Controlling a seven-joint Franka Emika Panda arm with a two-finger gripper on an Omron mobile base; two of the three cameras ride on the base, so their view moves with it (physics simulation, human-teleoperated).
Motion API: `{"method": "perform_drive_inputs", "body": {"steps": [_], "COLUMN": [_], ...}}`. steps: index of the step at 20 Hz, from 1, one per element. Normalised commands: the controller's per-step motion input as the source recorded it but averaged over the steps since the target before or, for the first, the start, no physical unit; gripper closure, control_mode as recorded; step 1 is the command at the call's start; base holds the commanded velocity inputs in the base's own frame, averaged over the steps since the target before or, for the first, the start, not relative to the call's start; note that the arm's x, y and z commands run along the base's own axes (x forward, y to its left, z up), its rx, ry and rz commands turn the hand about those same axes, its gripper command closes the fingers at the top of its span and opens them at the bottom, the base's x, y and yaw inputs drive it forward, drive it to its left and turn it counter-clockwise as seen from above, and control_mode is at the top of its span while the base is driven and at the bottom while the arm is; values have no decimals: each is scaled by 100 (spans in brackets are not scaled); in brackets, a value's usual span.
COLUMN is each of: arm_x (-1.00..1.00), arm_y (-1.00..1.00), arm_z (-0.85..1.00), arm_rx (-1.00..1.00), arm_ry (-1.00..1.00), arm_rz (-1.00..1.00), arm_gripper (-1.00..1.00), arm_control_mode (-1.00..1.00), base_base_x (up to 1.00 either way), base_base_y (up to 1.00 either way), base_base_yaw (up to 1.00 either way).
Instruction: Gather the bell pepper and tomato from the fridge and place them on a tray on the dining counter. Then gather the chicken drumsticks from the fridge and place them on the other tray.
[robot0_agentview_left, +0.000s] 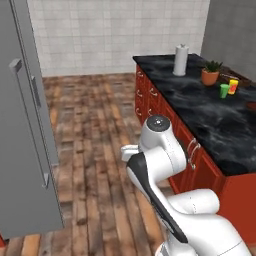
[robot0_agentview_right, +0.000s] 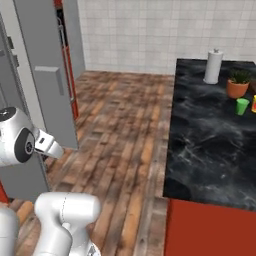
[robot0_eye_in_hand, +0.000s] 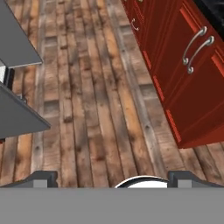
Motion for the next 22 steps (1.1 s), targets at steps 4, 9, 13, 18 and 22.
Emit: {"method": "perform_drive_inputs", "body": {"steps": [4, 9, 13, 18, 22], "arm_x": [0, 0, 0, 0, 0], "arm_y": [0, 0, 0, 0, 0], "arm_z": [0, 0, 0, 0, 0], "arm_rx": [0, 0, 0, 0, 0], "arm_ry": [0, 0, 0, 0, 0], "arm_rz": [0, 0, 0, 0, 0], "arm_gripper": [-100, -100, -100, -100, -100], "arm_control_mode": [100, 100, 100, 100, 100], "base_base_x": [64, 76, 82, 77, 71], "base_base_y": [9, 28, 59, 58, 43], "base_base_yaw": [-12, -9, -9, -4, 2]}}
